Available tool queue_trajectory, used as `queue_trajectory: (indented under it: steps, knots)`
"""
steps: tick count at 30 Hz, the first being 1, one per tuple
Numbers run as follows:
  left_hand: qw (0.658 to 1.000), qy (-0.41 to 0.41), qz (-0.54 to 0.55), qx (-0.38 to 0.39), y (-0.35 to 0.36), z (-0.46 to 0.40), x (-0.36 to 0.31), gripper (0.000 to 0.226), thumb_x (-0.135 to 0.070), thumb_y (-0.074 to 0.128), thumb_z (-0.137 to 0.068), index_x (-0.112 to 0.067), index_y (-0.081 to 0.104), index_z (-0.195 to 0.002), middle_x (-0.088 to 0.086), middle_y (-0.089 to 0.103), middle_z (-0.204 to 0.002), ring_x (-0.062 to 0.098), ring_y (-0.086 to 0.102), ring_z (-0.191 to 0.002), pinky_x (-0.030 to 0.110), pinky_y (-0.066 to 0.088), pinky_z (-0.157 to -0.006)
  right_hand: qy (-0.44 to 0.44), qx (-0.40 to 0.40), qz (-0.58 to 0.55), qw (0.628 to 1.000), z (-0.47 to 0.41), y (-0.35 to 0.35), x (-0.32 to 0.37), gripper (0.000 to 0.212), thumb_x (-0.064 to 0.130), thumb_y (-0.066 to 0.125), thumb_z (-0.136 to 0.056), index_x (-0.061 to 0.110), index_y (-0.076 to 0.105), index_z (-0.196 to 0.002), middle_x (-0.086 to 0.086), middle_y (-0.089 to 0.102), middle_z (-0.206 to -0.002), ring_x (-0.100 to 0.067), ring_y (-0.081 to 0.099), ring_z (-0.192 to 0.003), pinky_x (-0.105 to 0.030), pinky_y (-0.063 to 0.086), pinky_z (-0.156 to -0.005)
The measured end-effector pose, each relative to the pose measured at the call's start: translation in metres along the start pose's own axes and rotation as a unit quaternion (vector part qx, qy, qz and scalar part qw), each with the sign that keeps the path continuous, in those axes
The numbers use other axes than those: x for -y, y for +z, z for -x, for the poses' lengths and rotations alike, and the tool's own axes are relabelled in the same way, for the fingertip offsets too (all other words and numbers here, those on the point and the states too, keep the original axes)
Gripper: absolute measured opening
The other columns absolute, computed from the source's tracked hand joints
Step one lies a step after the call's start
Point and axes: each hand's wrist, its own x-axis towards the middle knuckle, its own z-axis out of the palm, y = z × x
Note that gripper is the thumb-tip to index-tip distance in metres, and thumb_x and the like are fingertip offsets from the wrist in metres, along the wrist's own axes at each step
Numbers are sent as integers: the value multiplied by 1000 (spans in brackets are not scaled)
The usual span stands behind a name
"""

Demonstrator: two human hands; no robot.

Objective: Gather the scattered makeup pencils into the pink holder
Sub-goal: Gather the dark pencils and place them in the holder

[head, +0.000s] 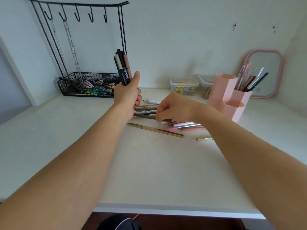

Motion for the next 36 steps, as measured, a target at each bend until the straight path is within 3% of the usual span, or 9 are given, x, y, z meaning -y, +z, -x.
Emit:
queue_trajectory:
  steps: [4, 7, 11, 16, 21, 26, 30, 33, 36]
  knots:
    - [1000, 19, 18, -6, -1, 0, -3, 38, -48, 71, -89, -19, 49, -78, -2, 46, -56, 10, 44, -39, 20, 29, -35, 61, -6, -47, 997, -3, -10, -11, 21, 22, 72, -83, 1, 74, -80, -6, 56, -64, -18, 50, -60, -28, 43, -59]
    - [1000, 3, 12, 8, 0, 2, -3, 40, -52, 73, -86, -20, 50, -79, -4, 46, -57, 8, 43, -40, 20, 28, -36, 80, -44, -157, 983, -5, -15, -14, 18, 17, 69, -88, 3, 69, -76, -6, 56, -65, -16, 50, -57, -25, 43, -52]
    - [993, -35, 11, 112, 6, 9, 3, 43, -58, 75, -80, -26, 46, -80, -6, 33, -60, 9, 29, -48, 21, 17, -41, 31, -103, -350, 930, -5, -17, -8, 11, 10, 65, -94, 5, 67, -85, -4, 56, -67, -12, 50, -55, -20, 40, -48]
    - [981, -26, -6, 192, 15, 17, 9, 42, -57, 69, -85, -20, 50, -79, -4, 40, -62, 8, 33, -48, 18, 20, -37, -21, -131, -406, 904, -4, -16, -3, 6, 9, 69, -91, 4, 71, -87, -5, 63, -69, -13, 57, -59, -21, 47, -54]
    - [975, -20, -37, 219, 17, 22, 11, 46, -63, 62, -87, -17, 59, -88, 0, 50, -65, 9, 39, -48, 18, 25, -36, -8, -143, -410, 901, -5, -12, -4, 4, 7, 71, -89, 4, 74, -86, -7, 67, -67, -14, 61, -61, -23, 49, -57]
    - [969, 2, -108, 221, 17, 23, 10, 53, -68, 58, -88, -20, 55, -66, -4, 54, -54, 11, 54, -49, 19, 34, -42, -20, -159, -411, 897, -8, 2, -3, 3, -4, 71, -85, -2, 72, -83, -13, 66, -66, -20, 59, -55, -28, 53, -57]
    - [975, 4, -97, 197, 14, 18, 12, 41, -58, 65, -90, -17, 63, -86, 0, 56, -62, 12, 52, -50, 20, 33, -41, -28, -172, -359, 917, -13, 6, -3, 7, 0, 71, -85, 6, 74, -83, -6, 67, -67, -15, 59, -59, -25, 49, -55]
    - [986, 7, -66, 151, 12, 11, 10, 27, -42, 68, -93, -19, 56, -88, -3, 48, -59, 10, 43, -47, 19, 27, -37, -18, -214, -307, 927, -20, 0, -13, 7, 7, 70, -87, 13, 71, -92, -1, 68, -79, -12, 61, -67, -27, 52, -63]
    - [995, -2, -30, 98, 6, 2, 9, 25, -33, 68, -95, -20, 48, -87, -4, 43, -58, 9, 41, -43, 19, 25, -36, -17, -202, -97, 974, -26, -4, -28, 29, 20, 72, -88, 20, 66, -116, 3, 67, -113, -12, 62, -98, -25, 48, -85]
